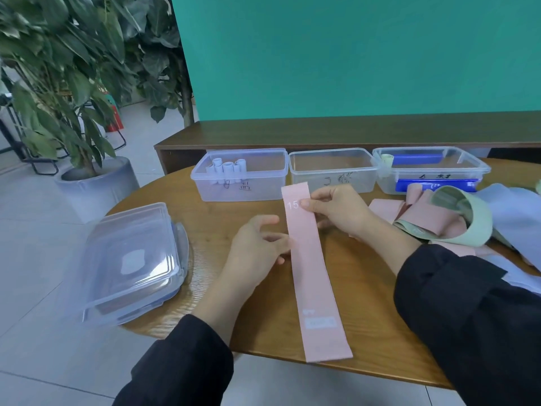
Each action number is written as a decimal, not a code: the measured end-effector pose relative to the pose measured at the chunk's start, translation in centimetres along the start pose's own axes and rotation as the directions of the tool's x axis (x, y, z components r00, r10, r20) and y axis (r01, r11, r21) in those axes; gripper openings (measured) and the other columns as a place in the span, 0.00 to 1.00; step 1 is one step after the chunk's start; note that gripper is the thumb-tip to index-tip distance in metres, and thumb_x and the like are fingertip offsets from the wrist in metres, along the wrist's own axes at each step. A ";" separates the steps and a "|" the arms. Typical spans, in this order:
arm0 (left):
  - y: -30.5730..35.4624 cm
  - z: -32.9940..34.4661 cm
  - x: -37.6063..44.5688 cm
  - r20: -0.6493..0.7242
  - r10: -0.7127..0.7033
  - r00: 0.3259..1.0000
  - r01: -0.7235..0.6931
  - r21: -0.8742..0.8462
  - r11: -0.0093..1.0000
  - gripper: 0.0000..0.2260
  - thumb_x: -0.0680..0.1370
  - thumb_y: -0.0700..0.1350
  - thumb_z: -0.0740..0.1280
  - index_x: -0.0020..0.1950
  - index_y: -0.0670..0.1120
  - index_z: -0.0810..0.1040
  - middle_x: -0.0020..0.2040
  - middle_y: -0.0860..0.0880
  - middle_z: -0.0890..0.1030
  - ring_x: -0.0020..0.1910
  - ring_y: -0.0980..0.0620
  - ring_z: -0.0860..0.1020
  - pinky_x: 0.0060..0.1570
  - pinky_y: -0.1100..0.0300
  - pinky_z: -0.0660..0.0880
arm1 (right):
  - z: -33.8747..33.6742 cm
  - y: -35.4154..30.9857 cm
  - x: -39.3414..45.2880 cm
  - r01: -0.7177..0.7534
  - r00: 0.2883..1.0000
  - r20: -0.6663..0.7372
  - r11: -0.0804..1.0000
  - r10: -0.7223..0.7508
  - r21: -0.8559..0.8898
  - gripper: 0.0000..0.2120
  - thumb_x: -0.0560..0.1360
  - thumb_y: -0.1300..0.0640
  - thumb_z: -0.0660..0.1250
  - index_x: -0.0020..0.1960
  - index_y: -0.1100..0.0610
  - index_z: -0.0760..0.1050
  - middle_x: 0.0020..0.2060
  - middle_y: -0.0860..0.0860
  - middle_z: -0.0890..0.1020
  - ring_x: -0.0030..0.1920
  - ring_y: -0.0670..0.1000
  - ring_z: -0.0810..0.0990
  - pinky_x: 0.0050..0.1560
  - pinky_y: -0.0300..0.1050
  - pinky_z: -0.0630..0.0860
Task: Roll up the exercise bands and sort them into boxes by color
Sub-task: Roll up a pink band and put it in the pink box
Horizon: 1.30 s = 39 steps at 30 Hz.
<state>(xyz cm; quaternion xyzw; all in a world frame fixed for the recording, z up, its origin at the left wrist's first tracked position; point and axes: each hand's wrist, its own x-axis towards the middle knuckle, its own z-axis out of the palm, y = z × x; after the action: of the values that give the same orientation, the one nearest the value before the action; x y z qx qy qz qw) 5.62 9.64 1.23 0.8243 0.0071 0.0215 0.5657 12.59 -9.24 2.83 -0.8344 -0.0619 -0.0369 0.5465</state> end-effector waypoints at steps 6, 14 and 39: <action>-0.4 -0.1 -0.7 -0.019 0.084 0.996 -0.081 0.123 0.989 0.20 0.78 0.44 0.74 0.68 0.54 0.75 0.49 0.58 0.85 0.38 0.60 0.83 0.34 0.75 0.73 | 0.3 0.9 0.7 0.089 0.995 0.015 0.817 -0.097 -0.570 0.16 0.79 0.49 0.69 0.63 0.55 0.80 0.55 0.51 0.83 0.52 0.50 0.80 0.53 0.44 0.77; -0.8 -0.2 -2.8 0.040 0.185 0.982 -0.189 0.238 0.953 0.16 0.78 0.46 0.73 0.65 0.55 0.78 0.51 0.59 0.84 0.49 0.66 0.80 0.45 0.78 0.71 | -0.4 -0.1 -2.2 -0.003 0.982 -0.155 0.817 -0.106 -0.576 0.19 0.80 0.52 0.68 0.69 0.58 0.74 0.55 0.54 0.83 0.51 0.50 0.81 0.50 0.41 0.77; -2.0 -2.2 -11.0 0.283 0.428 0.858 -0.489 0.194 0.851 0.05 0.70 0.46 0.81 0.42 0.53 0.88 0.50 0.59 0.84 0.54 0.57 0.82 0.53 0.72 0.70 | -2.7 1.1 -18.3 0.452 0.864 0.337 0.871 -0.374 -0.192 0.06 0.70 0.50 0.79 0.45 0.49 0.86 0.46 0.41 0.84 0.51 0.48 0.83 0.54 0.43 0.78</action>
<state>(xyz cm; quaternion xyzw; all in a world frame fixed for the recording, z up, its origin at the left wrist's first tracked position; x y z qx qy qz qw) -5.45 11.98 -0.12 0.8652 -0.2536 0.0602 0.4283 -5.37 -13.25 0.56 -0.8628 -0.3140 -0.0397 0.3942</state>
